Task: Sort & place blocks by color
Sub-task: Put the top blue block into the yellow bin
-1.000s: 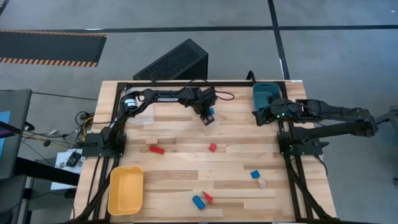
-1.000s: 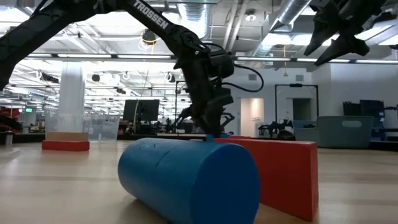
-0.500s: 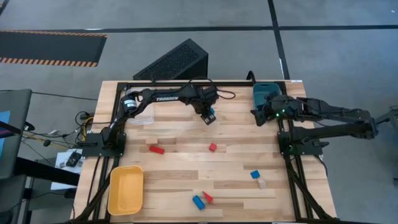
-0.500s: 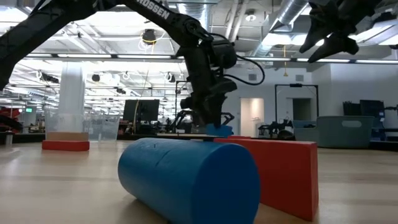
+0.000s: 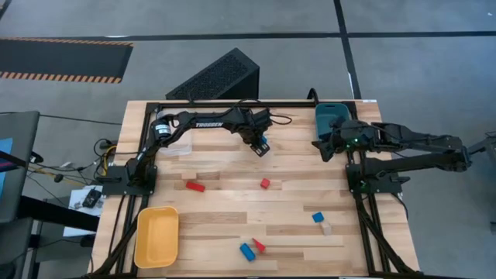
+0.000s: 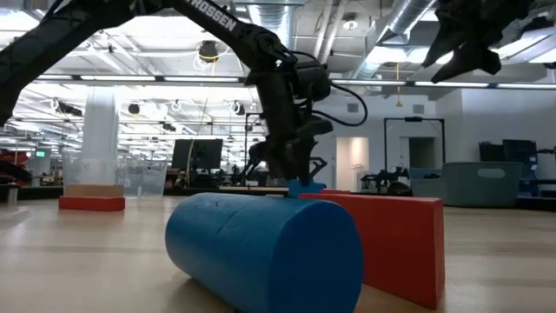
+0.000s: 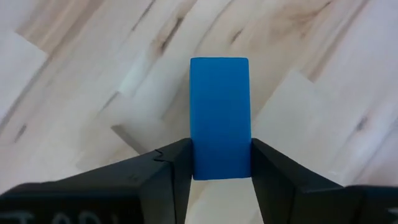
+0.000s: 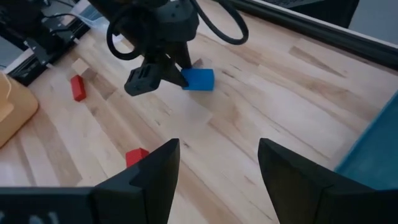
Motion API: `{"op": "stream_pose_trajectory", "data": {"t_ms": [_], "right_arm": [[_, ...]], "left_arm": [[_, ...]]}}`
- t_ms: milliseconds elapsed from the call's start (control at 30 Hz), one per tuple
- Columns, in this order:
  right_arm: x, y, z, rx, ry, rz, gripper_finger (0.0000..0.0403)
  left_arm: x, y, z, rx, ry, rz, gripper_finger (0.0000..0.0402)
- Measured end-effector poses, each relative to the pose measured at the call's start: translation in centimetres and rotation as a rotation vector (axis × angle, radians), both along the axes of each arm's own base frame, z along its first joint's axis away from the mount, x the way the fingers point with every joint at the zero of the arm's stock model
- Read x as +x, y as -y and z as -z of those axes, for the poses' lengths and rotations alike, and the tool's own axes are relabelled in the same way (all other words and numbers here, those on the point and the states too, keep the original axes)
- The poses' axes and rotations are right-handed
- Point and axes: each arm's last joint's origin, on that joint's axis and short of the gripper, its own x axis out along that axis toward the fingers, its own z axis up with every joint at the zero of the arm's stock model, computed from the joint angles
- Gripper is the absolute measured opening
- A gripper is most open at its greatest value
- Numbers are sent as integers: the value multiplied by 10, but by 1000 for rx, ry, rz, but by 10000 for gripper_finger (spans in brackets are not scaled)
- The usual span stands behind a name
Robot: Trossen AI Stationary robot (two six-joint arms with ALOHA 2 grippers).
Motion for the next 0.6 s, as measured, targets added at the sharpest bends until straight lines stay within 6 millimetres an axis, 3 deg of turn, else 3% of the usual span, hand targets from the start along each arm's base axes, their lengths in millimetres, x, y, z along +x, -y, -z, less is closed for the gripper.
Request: {"op": "stream_pose_trajectory", "data": {"t_ms": [267,433,600], "right_arm": [[0,3,0,-49,-25,-3,244],[0,6,1,-64,-38,20,244],[3,11,-3,-75,20,56,244]], "left_arm": [[-1,16,-17,-59,-76,9,126],[-12,39,-43,-118,-237,94,126],[-30,67,-68,-60,-324,166,126]]}}
